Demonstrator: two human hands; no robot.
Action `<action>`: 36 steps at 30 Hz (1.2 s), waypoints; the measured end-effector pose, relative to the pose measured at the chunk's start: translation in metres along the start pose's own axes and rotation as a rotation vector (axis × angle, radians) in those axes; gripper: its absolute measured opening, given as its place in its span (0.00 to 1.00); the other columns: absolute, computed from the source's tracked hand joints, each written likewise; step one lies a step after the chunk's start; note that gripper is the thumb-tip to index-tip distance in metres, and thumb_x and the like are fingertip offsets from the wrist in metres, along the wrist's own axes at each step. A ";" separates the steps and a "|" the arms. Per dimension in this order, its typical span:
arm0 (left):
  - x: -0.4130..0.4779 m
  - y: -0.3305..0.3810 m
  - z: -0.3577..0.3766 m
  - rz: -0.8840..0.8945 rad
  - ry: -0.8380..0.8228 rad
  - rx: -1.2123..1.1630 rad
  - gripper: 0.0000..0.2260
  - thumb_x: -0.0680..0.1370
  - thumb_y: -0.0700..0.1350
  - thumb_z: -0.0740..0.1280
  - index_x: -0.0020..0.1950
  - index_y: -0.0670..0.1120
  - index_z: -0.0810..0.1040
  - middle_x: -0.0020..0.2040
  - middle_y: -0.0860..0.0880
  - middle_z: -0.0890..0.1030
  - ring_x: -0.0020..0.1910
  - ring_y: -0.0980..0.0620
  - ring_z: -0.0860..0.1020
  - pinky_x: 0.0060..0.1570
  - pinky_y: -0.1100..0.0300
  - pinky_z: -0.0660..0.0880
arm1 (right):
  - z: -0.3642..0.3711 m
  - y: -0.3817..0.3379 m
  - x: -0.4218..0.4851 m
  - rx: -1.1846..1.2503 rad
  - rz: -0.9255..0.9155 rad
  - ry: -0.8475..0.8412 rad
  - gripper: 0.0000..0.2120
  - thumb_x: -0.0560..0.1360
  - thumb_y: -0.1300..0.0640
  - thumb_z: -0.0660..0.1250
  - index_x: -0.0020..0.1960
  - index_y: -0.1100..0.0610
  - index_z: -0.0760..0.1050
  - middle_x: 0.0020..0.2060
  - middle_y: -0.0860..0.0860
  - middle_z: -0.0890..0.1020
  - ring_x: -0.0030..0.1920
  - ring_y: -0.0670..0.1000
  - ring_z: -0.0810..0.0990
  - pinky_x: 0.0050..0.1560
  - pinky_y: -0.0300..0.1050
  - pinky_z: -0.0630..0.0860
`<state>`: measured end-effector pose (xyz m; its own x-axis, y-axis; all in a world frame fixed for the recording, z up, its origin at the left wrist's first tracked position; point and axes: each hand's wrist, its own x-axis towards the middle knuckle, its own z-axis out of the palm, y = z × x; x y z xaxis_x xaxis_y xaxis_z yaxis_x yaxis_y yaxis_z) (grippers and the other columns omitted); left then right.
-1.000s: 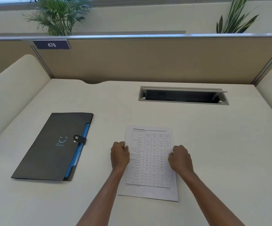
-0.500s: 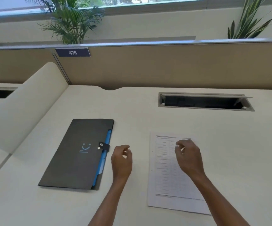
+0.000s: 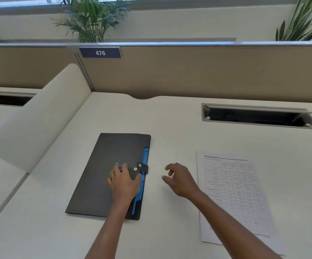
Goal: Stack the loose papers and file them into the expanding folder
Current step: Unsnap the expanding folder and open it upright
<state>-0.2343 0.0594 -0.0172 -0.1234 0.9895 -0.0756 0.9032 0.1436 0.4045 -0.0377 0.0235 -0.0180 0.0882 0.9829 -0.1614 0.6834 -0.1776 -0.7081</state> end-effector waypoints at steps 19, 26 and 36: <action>0.025 0.000 -0.001 0.143 -0.203 0.354 0.29 0.76 0.59 0.66 0.67 0.40 0.66 0.63 0.36 0.75 0.62 0.36 0.75 0.57 0.47 0.77 | 0.069 -0.054 0.034 -0.176 0.049 0.061 0.16 0.80 0.53 0.65 0.65 0.57 0.73 0.57 0.54 0.76 0.53 0.56 0.80 0.44 0.40 0.68; 0.030 0.002 -0.001 0.227 -0.179 0.419 0.23 0.77 0.58 0.66 0.62 0.41 0.71 0.56 0.41 0.81 0.55 0.42 0.80 0.52 0.51 0.77 | 0.071 -0.058 0.035 -0.235 0.051 0.069 0.14 0.79 0.56 0.65 0.63 0.58 0.72 0.57 0.55 0.75 0.50 0.56 0.81 0.44 0.43 0.74; 0.006 0.029 -0.005 0.370 -0.225 0.348 0.21 0.75 0.59 0.65 0.31 0.47 0.63 0.31 0.50 0.69 0.30 0.48 0.68 0.32 0.57 0.64 | 0.042 -0.042 0.023 -0.149 0.186 0.082 0.07 0.80 0.62 0.58 0.56 0.61 0.72 0.49 0.57 0.81 0.45 0.58 0.81 0.41 0.52 0.76</action>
<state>-0.2105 0.0701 -0.0014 0.2839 0.9391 -0.1936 0.9569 -0.2648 0.1189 -0.0943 0.0516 -0.0208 0.2768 0.9357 -0.2189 0.7486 -0.3528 -0.5614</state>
